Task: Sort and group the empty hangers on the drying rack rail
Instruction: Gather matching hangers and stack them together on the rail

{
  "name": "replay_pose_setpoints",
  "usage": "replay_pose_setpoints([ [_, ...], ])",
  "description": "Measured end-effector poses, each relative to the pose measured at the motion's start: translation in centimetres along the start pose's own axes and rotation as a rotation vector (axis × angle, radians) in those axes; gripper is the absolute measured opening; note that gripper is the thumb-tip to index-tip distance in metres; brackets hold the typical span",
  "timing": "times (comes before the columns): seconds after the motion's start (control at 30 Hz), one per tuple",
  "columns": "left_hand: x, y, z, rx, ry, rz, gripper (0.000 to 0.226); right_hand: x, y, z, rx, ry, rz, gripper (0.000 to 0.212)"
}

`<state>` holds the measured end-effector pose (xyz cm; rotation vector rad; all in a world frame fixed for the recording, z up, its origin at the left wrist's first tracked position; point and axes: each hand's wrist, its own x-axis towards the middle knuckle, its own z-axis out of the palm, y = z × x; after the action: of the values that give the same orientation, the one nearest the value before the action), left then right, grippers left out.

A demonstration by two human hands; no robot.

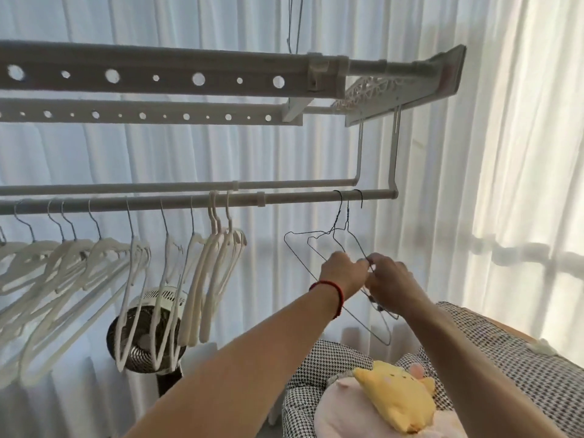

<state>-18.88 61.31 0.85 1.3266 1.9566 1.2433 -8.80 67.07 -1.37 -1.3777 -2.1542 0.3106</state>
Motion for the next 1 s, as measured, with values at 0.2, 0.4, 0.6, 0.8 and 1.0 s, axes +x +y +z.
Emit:
replay_pose_setpoints([
  [0.2, 1.2, -1.6, 2.4, -0.215, 0.131, -0.024, 0.024, -0.5, 0.1, 0.6, 0.156, -0.028, -0.128, 0.037],
  [0.4, 1.3, -2.8, -0.4, -0.339, -0.023, 0.019, 0.029, -0.4, -1.6, 0.3, 0.188, 0.022, -0.146, 0.031],
  [0.6, 0.6, -2.8, -2.8, -0.305, 0.153, 0.030, 0.020, -0.7, -4.4, 0.5, 0.316, -0.008, -0.143, 0.033],
  [0.8, -1.9, -3.9, -6.9, -0.312, 0.289, 0.094, 0.019, -0.7, -4.6, -0.3, 0.233, 0.027, -0.119, 0.036],
  [1.0, -3.7, -6.5, -11.8, -0.493, 0.364, 0.053, 0.019, -0.3, -3.8, -0.5, 0.202, -0.020, -0.135, 0.033],
])
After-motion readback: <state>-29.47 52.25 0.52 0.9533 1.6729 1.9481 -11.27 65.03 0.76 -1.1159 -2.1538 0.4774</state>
